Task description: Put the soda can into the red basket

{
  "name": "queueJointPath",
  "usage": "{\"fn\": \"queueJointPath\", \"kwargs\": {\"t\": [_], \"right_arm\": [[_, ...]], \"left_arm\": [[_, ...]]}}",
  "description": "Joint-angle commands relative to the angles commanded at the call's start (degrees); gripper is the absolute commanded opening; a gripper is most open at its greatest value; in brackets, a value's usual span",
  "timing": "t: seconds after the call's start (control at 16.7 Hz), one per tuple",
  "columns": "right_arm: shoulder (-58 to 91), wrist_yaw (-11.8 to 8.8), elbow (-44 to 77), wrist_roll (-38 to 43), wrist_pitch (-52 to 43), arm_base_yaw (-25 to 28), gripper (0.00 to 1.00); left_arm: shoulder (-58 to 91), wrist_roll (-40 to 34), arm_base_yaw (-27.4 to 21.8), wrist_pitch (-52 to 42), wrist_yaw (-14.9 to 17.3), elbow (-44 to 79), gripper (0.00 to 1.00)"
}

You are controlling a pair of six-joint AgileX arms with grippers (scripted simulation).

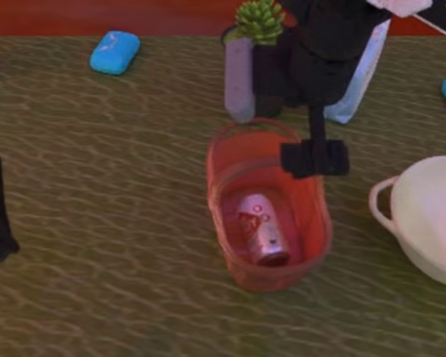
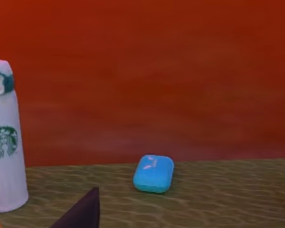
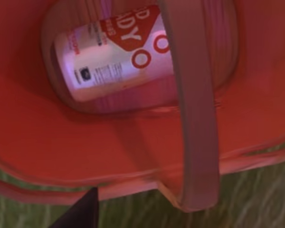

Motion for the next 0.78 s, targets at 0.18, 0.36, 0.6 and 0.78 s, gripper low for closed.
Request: {"fn": "queueJointPath", "kwargs": {"t": [0.18,0.36,0.6,0.78], "right_arm": [[8.35,-0.04,8.09,-3.75,-5.58,2.64,1.0],[11.63,-0.08,11.2,-5.31,-7.88,3.76,1.0],[11.63,-0.08,11.2,-5.31,-7.88,3.76,1.0],[11.47,-0.08,10.15,-5.36,-6.99,3.63,1.0]], "left_arm": [[-8.8,1.23,1.08,-4.43,-5.51,-5.45,1.0],[-12.24,1.88,1.47,-6.24,-7.85,-7.76,1.0],[-12.24,1.88,1.47,-6.24,-7.85,-7.76,1.0],[-12.24,1.88,1.47,-6.24,-7.85,-7.76,1.0]]}}
